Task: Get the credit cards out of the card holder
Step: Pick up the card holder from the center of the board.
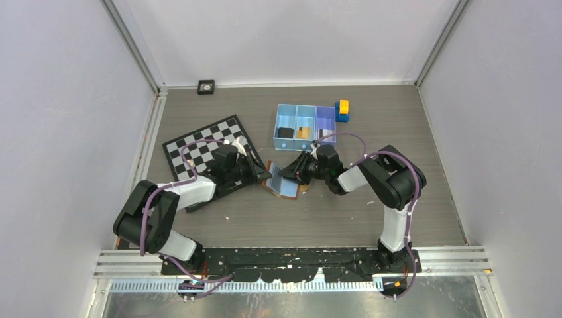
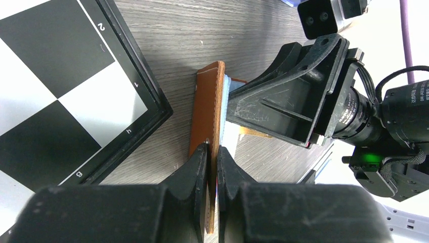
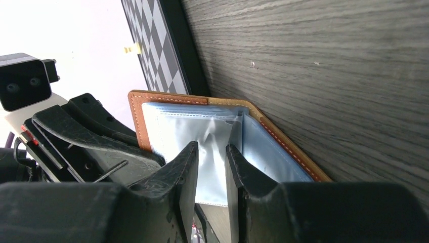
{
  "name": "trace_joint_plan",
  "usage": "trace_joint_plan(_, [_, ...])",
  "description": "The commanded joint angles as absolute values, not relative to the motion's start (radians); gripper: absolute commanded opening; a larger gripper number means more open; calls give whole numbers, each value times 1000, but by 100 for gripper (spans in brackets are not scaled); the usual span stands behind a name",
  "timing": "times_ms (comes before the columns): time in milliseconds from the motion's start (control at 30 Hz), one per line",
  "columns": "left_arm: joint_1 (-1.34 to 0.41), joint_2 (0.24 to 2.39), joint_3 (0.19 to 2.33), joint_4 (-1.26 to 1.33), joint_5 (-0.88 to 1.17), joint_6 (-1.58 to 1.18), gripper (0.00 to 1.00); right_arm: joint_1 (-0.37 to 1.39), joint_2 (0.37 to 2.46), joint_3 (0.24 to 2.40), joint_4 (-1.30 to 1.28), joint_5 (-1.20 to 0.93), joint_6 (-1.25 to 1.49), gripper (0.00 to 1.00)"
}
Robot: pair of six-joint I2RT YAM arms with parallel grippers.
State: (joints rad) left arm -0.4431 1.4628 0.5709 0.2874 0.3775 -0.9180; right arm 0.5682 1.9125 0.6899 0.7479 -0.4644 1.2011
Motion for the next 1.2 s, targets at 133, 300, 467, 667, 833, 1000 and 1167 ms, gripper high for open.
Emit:
trace_joint_plan(133, [-439, 1480, 573, 344, 401, -933, 0, 576, 1922, 693, 859, -491, 1235, 19])
trace_joint_plan(300, [-421, 1465, 563, 328, 388, -933, 0, 572, 1924, 695, 839, -482, 1233, 0])
trace_joint_plan(467, [-393, 1432, 543, 324, 374, -940, 0, 560, 1902, 696, 743, -444, 1196, 1])
trace_joint_plan(667, [-368, 1405, 528, 304, 345, -940, 0, 552, 1895, 690, 733, -436, 1195, 0])
trace_joint_plan(833, [-355, 1380, 517, 299, 335, -940, 0, 551, 1889, 693, 701, -437, 1181, 12])
trace_joint_plan(1000, [-351, 1339, 510, 279, 313, -931, 0, 536, 1827, 668, 629, -391, 1146, 24])
trace_joint_plan(1167, [-351, 1324, 509, 273, 310, -927, 0, 519, 1767, 640, 609, -366, 1128, 35])
